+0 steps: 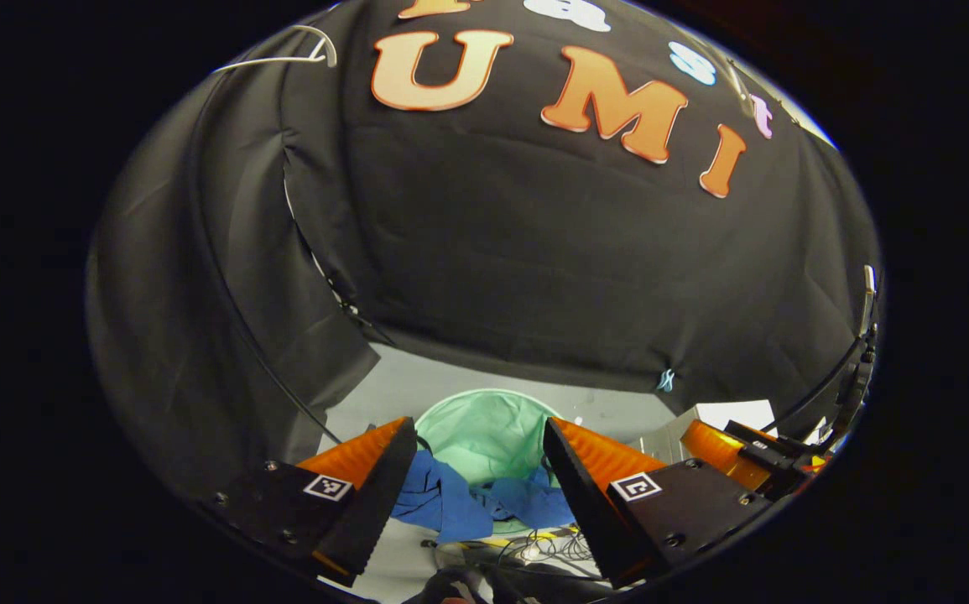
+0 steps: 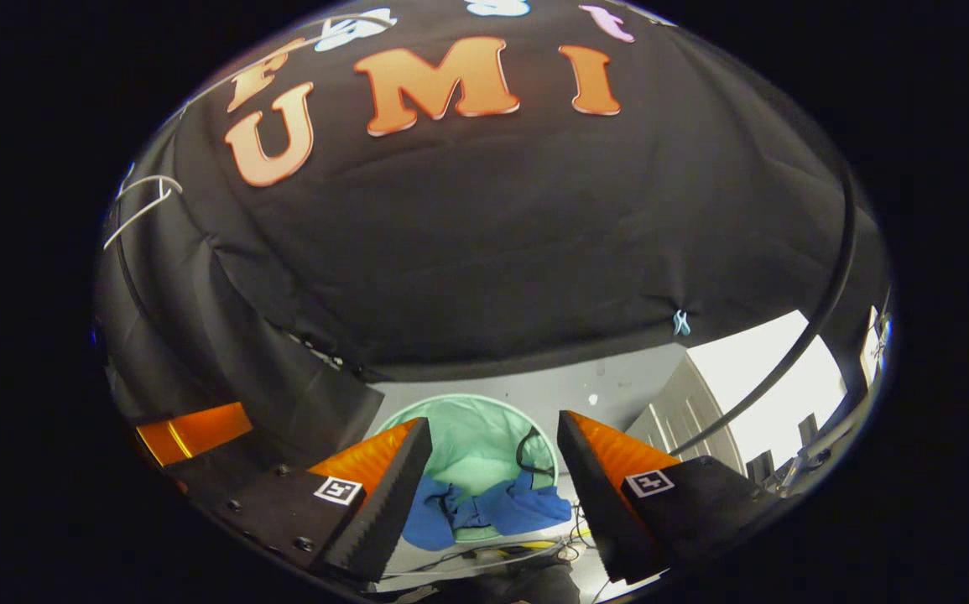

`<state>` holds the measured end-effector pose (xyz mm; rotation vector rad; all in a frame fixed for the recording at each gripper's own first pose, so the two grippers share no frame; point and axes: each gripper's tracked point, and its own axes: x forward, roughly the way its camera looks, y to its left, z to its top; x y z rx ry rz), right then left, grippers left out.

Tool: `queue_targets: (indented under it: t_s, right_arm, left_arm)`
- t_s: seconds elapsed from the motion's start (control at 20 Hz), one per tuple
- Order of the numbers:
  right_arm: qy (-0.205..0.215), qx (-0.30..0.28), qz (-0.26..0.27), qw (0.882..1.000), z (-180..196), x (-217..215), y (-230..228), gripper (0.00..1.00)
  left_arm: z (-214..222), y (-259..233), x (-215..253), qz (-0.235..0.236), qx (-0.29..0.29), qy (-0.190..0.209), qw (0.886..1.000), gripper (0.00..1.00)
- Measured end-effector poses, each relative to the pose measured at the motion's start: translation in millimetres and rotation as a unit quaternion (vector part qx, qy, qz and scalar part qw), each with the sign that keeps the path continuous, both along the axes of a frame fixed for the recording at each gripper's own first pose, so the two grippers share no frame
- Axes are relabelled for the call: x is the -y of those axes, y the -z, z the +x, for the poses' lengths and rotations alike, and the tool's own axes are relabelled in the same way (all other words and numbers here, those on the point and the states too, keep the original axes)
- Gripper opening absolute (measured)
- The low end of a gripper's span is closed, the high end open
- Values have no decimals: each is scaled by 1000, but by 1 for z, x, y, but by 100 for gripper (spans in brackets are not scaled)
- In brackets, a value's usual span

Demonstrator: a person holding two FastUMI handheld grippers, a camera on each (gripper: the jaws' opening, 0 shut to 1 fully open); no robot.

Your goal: Grasp the clothes on the hanger with both hands and then place them into the laundry hamper below.

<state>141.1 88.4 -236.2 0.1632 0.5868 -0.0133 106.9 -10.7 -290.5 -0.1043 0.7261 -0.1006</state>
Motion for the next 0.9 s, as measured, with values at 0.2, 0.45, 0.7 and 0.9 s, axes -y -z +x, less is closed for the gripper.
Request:
queue_targets:
  t_s: [0.2, 0.45, 0.7, 0.9]
  right_arm:
    - [7, 49, -4, 999, -10, 12, -48, 98]
    - [14, 102, -47, 994, -33, 30, -98, 98]
    - [34, 153, -71, 985, -51, 42, -149, 98]
    - [34, 191, -97, 976, -60, 47, -179, 98]
  left_arm:
    - [-16, -31, -7, -6, 39, -2, 999, 97]
    - [-40, -72, -16, -14, 92, 9, 996, 97]
    - [-44, -122, -46, -8, 177, -12, 984, 96]
    - [-52, -166, -71, 26, 245, -23, 969, 96]
